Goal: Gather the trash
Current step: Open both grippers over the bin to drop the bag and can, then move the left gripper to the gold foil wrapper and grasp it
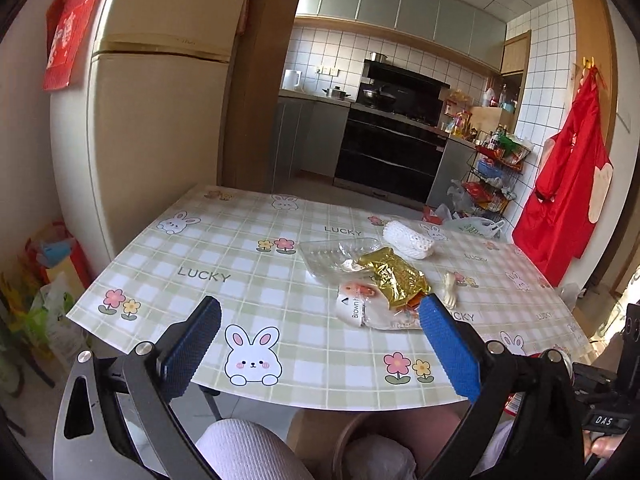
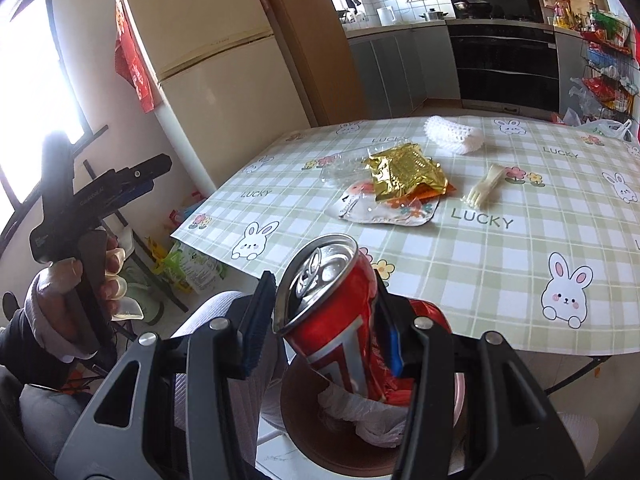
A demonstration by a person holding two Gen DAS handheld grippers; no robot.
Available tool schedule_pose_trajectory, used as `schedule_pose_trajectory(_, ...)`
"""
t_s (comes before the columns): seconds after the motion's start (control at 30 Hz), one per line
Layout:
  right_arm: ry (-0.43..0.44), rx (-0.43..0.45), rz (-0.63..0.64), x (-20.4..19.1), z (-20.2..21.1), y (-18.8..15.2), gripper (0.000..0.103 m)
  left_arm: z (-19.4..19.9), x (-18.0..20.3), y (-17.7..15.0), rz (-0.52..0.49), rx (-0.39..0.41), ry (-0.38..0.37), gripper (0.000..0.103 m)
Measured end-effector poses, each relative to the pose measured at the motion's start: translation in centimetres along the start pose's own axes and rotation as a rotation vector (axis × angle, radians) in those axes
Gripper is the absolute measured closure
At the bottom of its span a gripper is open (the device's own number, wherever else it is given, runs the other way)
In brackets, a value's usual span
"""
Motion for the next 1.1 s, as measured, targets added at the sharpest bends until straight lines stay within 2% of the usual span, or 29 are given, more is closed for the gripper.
schedule_pose_trajectory(0.17,0.005,-0.02,0.0,-0.4,-0.4,-0.6,0.05,-0.1,-0.6,-0.6,0.013,-0.018,0.005,0.006)
schedule_pose_trajectory(0.23,-0.004,-0.014,0.0,-0.4,-0.4,-0.4,0.039,-0.1,-0.6,-0.7,0.01,-0.02,0.009,0.006)
schedule_pose_trajectory(0.3,-0.021,-0.007,-0.005,-0.1,-0.3,-0.3,0.032,-0.2,-0.6,-0.8,0.011,-0.026,0.01,0.006)
schedule_pose_trajectory(0.4,-0.076,0.01,-0.02,0.7,-0.1,-0.2,0.011,-0.5,-0.5,-1.0,0.011,-0.035,0.009,0.006)
schedule_pose_trajectory(0.43,-0.094,0.015,-0.029,1.0,0.0,-0.2,0.009,-0.5,-0.5,-1.1,0.009,-0.039,0.01,0.006)
schedule_pose_trajectory(0.5,-0.132,0.015,-0.046,1.9,0.0,-0.2,0.006,-0.8,-0.4,-1.2,0.006,-0.046,0.01,0.006)
schedule_pose_trajectory(0.7,-0.214,-0.002,-0.052,3.4,-0.2,-0.5,0.006,-1.3,0.0,-1.8,0.003,-0.068,0.003,0.006)
schedule_pose_trajectory(0.9,-0.339,0.015,-0.021,5.5,0.5,0.6,0.006,-2.4,0.5,-2.1,0.041,-0.125,-0.057,0.006)
schedule_pose_trajectory(1.1,-0.431,0.054,-0.093,9.1,1.2,2.3,0.006,-4.4,2.8,-1.9,0.021,-0.184,-0.129,0.006)
Point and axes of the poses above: each gripper's, at about its wrist camera, not at the fingertips, and z roughly against the way its jaws point, x to its right, y to its top, the point moved 7 cm from there along -z, roughly the way its jaws point, and after that the axes turned 8 degrees about y, right-handed, at the moved point
